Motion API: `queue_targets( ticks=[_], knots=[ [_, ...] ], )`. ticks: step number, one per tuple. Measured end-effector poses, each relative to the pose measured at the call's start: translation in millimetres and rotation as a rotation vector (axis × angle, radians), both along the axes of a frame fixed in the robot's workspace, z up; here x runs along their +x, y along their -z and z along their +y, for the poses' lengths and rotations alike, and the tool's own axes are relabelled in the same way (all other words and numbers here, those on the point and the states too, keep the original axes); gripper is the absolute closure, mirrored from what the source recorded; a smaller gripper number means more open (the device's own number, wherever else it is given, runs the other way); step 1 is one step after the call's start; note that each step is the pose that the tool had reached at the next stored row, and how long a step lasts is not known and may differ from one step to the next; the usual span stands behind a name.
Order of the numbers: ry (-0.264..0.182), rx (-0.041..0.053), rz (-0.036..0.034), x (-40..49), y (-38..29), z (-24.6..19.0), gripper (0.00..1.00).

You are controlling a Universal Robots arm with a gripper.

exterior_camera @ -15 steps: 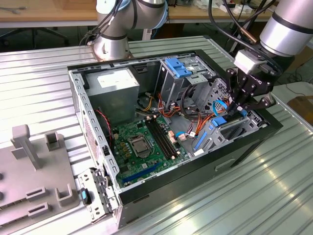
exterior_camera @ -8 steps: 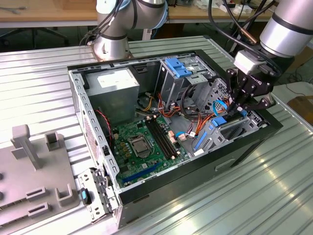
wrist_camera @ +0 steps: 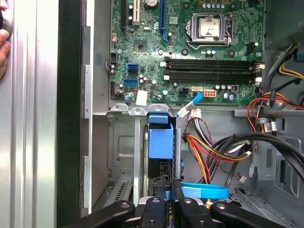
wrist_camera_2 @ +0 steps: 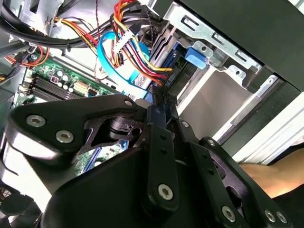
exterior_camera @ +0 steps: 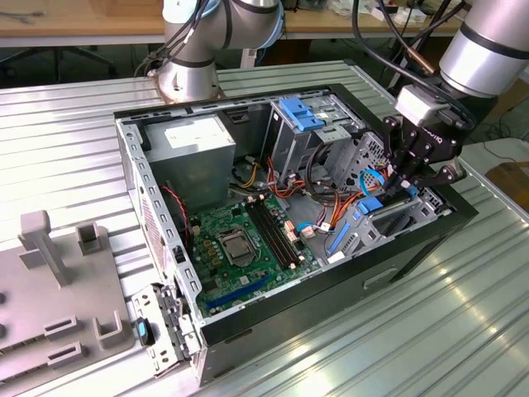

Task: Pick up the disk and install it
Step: 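Insert the second disk wire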

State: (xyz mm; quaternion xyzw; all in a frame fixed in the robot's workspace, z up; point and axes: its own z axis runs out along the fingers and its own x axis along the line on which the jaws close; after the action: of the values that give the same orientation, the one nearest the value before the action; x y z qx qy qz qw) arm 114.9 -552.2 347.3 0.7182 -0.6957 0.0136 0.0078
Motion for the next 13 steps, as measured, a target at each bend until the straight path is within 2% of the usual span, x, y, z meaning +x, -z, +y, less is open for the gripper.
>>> queue_targets(
  ticks=[13],
  knots=[
    [0.001, 0.0014, 0.0, 0.3, 2.8, 0.0, 0.84]
  ],
)
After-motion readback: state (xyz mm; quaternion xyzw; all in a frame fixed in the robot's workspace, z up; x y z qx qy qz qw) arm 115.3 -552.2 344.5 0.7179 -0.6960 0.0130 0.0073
